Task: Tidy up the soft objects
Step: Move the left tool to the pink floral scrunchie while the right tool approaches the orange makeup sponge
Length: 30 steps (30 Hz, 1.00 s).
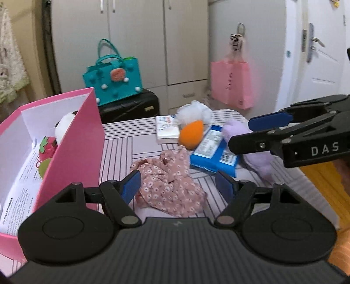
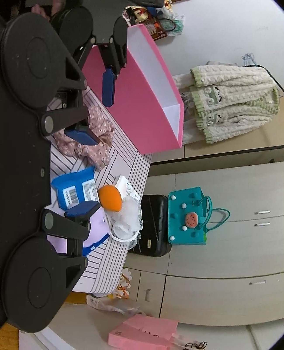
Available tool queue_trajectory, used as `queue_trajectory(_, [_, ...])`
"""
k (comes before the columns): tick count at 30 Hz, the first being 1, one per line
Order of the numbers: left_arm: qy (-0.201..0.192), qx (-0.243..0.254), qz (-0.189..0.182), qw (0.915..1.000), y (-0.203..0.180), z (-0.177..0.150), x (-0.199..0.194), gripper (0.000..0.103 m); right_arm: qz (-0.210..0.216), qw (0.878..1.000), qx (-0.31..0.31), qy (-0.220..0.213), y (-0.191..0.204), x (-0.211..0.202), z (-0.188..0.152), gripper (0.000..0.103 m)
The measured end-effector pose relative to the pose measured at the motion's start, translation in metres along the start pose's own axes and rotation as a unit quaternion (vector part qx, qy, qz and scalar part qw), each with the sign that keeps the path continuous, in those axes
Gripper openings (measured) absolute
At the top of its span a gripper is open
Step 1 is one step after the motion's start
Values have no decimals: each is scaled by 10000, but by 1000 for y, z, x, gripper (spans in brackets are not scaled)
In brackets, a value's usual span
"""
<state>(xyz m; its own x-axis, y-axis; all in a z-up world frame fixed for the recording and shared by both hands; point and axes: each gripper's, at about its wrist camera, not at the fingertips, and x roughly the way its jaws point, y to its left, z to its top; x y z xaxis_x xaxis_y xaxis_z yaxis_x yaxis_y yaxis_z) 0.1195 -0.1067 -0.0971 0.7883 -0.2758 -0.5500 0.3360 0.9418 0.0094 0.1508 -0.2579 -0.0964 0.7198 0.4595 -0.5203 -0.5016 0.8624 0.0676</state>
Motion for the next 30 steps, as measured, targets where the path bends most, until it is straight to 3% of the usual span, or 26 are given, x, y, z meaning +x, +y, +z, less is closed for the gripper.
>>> queue_trajectory(2, [-73,-18,172,9998,-2,-2,8,74,-11,10000,-43,62,-1,8,3,61])
queue_trajectory(5, [-252,214,711,9969,-14,-5,20,74,-13,9998,-113,164,-4,23,12,61])
queue_trajectory(16, [17,171,1149,9932,-11,-3,50,73,-106,9980,-203,585,-19,84,30,61])
queue_trajectory(20, [185,197,1062,9940,-4,-5,55,70,-249,9968,-294,705,-23,102,33,63])
queue_trajectory(30, [358,-262,683,9967,8,-10,61,44,-570,9933,-439,902,-26,117,26,62])
